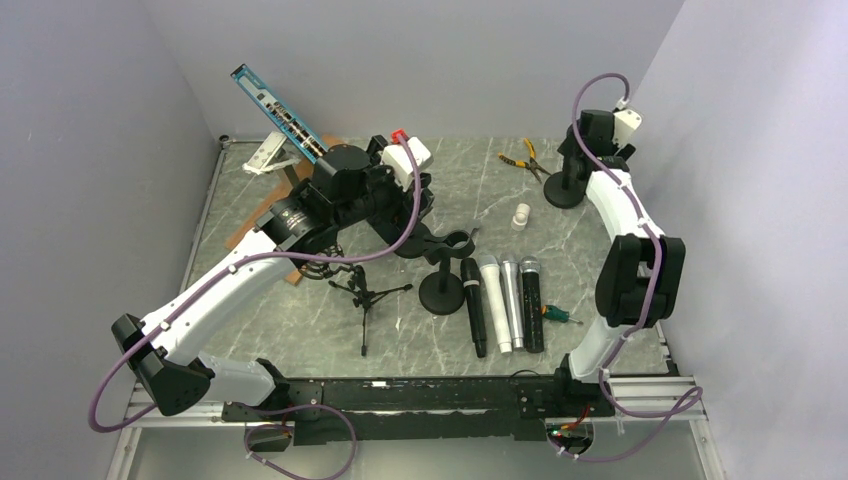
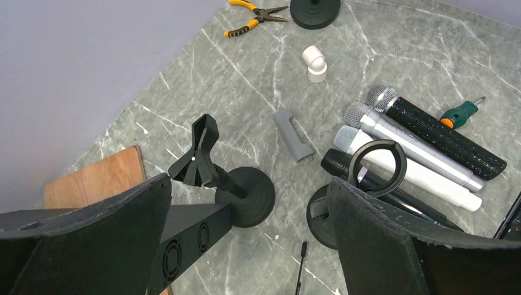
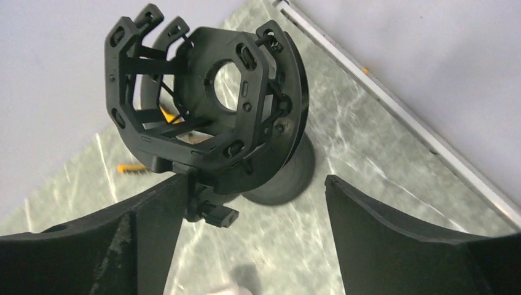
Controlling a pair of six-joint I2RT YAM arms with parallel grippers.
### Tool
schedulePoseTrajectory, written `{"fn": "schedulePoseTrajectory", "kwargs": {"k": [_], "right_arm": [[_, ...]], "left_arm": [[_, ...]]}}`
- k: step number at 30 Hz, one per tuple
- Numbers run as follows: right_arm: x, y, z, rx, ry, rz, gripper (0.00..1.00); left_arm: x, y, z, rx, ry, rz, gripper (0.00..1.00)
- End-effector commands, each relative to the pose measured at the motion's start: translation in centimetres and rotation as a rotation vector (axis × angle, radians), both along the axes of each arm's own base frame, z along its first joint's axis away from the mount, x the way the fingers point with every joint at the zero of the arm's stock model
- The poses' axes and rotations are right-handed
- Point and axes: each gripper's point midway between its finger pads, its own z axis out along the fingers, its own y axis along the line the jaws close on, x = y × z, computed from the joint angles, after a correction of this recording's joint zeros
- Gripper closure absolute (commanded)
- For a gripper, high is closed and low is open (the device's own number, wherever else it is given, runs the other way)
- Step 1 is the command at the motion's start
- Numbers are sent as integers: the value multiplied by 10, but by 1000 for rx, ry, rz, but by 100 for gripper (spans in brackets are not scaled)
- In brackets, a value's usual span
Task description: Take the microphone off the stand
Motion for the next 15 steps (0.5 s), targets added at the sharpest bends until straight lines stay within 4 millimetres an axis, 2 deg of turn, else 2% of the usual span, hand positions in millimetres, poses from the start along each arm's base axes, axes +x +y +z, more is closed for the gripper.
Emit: {"fn": "schedulePoseTrajectory", "kwargs": {"k": [1,3,7,12,15], "right_arm": [[-39,18,29,-133,121,71,12],[-48,29,47,-172,102,92,7],[-68,36,73,-213,68,104,0],[-75,32,77,-230,62,110,0],[-75,40,76,-220,72,167,0]], "left_arm": [[-6,-3,19,-43,-36,-13,1],[-7,-2,20,-46,-42,-11,1],[-11,-3,26,-68,-49,-21,1],[-16,-8,30,-92,-31,-50,1],[-17,-7,32,-96,-39,-47,1]]}}
